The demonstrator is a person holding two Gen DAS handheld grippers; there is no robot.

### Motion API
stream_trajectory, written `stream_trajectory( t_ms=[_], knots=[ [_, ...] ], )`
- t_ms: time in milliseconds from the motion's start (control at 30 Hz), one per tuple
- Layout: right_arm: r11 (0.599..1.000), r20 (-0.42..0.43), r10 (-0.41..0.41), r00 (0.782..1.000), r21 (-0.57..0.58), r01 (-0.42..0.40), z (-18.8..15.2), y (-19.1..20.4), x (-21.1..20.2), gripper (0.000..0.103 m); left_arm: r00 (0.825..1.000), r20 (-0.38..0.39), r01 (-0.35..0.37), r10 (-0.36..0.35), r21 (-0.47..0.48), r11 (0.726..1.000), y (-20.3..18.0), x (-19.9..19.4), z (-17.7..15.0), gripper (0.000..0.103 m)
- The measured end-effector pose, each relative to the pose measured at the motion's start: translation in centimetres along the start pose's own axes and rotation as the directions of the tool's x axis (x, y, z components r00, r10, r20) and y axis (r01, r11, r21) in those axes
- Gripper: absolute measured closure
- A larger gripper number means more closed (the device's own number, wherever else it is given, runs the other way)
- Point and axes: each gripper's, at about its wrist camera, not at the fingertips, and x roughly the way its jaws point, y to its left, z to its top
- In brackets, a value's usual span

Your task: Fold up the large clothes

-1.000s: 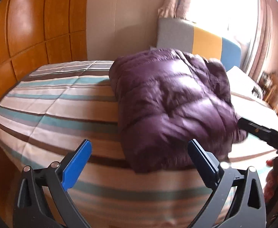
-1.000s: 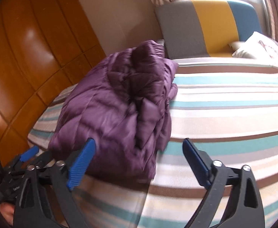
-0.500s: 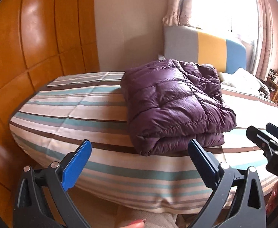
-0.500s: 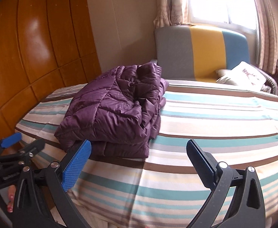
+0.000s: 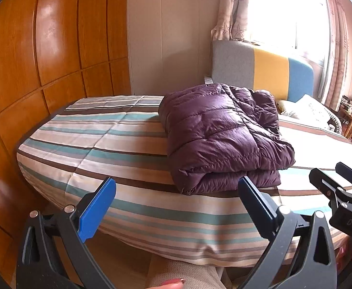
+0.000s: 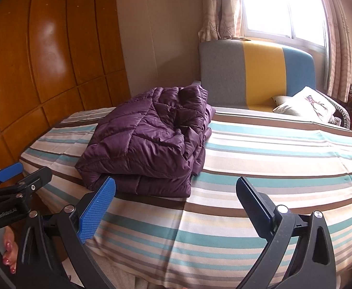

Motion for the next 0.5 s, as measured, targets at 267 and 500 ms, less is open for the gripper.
stream_trajectory(
  t_ms=[267, 500],
  knots=[
    [1.0, 0.005, 0.0, 1.0, -0.002, 0.0, -0.01, -0.15, -0.17, 0.003, 1.0, -0.001, 0.006, -0.006, -0.002, 1.0, -0.1, -0.24, -0.09, 0.002],
    [1.0, 0.005, 0.008, 1.0, -0.002, -0.008, -0.09, -0.12, -0.09, 0.003, 1.0, -0.017, 0.012, -0.012, -0.006, 1.0, -0.02, 0.1, -0.14, 0.002]
  ],
)
